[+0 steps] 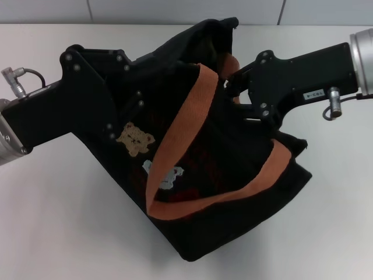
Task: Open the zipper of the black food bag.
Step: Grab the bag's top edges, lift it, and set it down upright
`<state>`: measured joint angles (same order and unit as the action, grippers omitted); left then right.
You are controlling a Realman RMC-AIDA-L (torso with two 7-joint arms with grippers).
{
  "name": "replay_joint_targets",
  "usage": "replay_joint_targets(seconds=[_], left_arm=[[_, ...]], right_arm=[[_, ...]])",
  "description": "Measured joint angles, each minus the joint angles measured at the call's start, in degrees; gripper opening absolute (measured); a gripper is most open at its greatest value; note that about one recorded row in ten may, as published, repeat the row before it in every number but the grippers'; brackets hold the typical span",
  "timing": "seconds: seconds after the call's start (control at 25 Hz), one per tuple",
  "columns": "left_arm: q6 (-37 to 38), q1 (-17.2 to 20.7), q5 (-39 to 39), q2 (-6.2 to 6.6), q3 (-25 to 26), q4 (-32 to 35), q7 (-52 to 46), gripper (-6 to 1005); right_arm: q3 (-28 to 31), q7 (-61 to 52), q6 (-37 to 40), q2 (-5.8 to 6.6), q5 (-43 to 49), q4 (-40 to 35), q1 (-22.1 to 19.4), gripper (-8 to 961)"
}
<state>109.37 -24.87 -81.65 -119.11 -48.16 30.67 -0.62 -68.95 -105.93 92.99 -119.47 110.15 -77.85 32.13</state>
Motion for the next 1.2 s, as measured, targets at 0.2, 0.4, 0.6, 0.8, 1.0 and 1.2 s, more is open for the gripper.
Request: replay_joint_targets(seconds=[0.2, 0.4, 0.6, 0.8, 1.0, 1.2], left_arm=[[0.1, 0.0, 0.0, 0.02, 0.0, 0.0, 0.0, 131], [0.1, 0.1, 0.0, 0.02, 0.0, -0.1, 0.0, 131], [0.2, 0.1, 0.1, 0.02, 0.0, 0.0, 0.0, 131], [0.4, 0.2, 0.1, 0.02, 0.0, 0.0, -0.1, 131], [0.4, 0.1, 0.1, 0.02, 0.0, 0.3, -0.6, 131], [0.4, 0.0, 0.1, 0.02, 0.0, 0.3, -0.6, 131]], right_arm=[[-1.6, 0.0, -1.9, -0.05, 0.1, -1.2, -0.3, 155], [-1.2, -0.1, -1.1, 0.12, -0.3, -1.5, -0.6, -5], [1.5, -0.8, 1.0, 0.28, -0.6, -2.3, -0.9, -3], [5.2, -2.1, 2.4, 0.36, -0.4, -2.0, -0.5, 39], [5.2, -2.2, 2.5, 0.38, -0.1, -0.9, 0.1, 139], [5.0, -2.7, 3.4, 0.38, 0.0, -0.2, 0.8, 271]])
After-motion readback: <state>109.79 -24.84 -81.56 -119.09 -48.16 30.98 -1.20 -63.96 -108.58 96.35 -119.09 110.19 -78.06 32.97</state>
